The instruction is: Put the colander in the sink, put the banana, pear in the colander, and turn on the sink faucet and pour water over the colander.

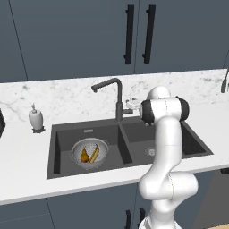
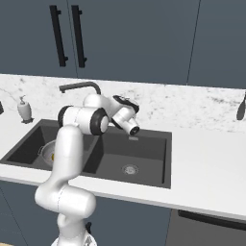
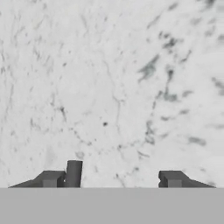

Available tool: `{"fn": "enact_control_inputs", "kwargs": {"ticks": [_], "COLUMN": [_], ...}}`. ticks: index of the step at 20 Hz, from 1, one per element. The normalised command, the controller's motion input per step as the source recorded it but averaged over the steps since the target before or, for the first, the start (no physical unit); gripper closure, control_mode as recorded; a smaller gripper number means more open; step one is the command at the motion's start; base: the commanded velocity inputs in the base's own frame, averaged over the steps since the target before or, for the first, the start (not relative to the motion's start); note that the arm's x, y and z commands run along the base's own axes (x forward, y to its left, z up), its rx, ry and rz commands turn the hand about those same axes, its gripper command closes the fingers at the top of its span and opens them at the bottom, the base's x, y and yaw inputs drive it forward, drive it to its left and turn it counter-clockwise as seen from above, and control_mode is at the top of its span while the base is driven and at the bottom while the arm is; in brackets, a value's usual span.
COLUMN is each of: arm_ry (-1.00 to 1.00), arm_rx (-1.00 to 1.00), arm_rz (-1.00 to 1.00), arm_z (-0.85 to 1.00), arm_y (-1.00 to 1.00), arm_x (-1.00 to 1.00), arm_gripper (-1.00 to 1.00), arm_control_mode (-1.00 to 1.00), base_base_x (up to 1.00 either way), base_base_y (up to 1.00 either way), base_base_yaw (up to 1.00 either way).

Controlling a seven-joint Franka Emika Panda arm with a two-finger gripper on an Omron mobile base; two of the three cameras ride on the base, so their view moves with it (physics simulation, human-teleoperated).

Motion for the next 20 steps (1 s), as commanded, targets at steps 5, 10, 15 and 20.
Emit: {"fn": "enact_control_inputs", "kwargs": {"ticks": [5,10,15,20], "arm_ry": [0.00,0.01,0.07,0.15], "arm_rx": [0.00,0.00,0.00,0.02], "arm_rz": [-0.01,-0.06,-0.10,-0.10], "arm_z": [-0.36,-0.21,0.00,0.00], "arm_y": [-0.06,-0.23,-0.47,-0.75], "arm_x": [0.01,0.00,0.01,0.02], "arm_gripper": [1.00,1.00,1.00,1.00], "arm_control_mode": [-1.00,-1.00,-1.00,-1.00], "base_base_x": [0.00,0.00,0.00,0.00], "base_base_y": [0.00,0.00,0.00,0.00], "base_base_yaw": [0.00,0.00,0.00,0.00]}}
